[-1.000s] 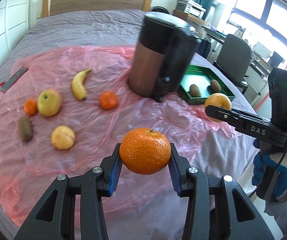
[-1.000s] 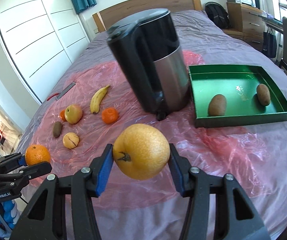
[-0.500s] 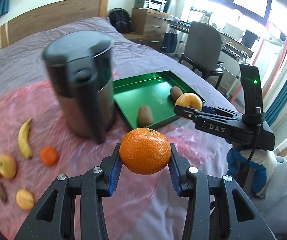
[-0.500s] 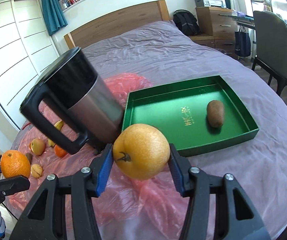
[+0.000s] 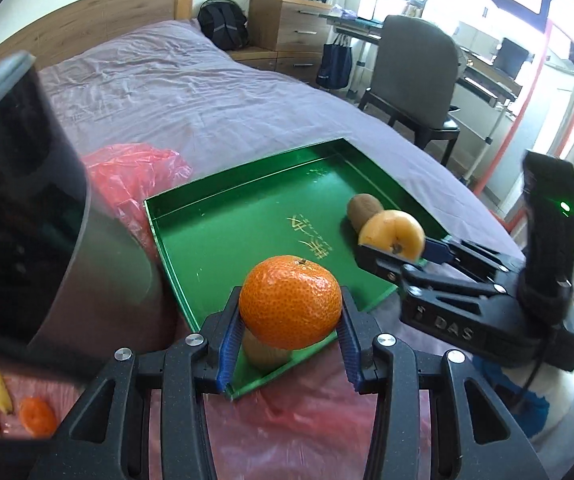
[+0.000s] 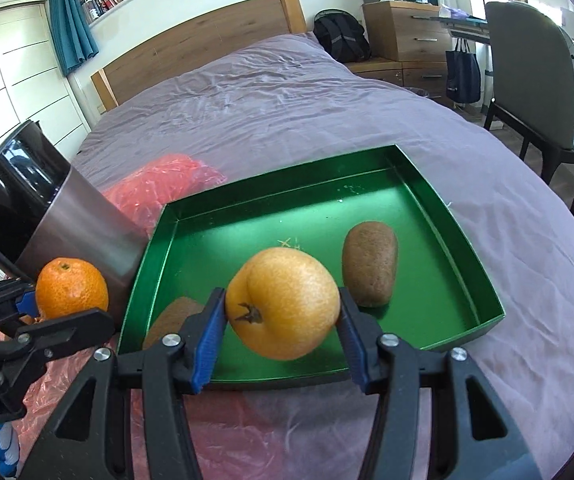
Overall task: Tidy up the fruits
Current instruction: 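Carry mandarin and pear to the green tray and open both grippers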
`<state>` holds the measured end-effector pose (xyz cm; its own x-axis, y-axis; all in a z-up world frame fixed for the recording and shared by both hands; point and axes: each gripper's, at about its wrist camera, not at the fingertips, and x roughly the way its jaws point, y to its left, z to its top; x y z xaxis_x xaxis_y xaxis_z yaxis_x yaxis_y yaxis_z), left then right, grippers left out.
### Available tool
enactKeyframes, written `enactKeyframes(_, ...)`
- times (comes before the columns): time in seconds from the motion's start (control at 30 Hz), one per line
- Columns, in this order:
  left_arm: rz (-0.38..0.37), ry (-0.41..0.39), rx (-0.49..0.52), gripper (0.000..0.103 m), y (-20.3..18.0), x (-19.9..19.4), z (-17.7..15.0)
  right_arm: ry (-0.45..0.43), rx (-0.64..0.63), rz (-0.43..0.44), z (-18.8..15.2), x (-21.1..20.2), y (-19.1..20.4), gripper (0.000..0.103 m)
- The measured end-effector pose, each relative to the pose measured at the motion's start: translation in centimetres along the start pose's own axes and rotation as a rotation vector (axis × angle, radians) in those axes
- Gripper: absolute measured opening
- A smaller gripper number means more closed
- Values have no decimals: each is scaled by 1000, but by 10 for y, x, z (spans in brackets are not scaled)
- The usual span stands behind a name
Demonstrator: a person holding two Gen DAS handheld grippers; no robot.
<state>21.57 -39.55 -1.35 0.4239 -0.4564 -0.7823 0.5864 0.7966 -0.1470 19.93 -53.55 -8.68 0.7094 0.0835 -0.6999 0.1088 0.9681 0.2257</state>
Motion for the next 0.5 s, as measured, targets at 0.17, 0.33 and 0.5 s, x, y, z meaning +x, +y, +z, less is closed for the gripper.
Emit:
enactKeyframes(0.17, 54, 11, -2, 38, 4, 35, 7, 13, -32, -17, -4, 21, -8, 29)
enactKeyframes(0.33, 94, 32, -21, 38, 10, 63, 10, 20, -71, -27, -12, 35, -9, 29)
enactKeyframes(0.5, 114, 52, -27, 38, 14, 80, 8, 17, -106, -44, -17, 39, -7, 30)
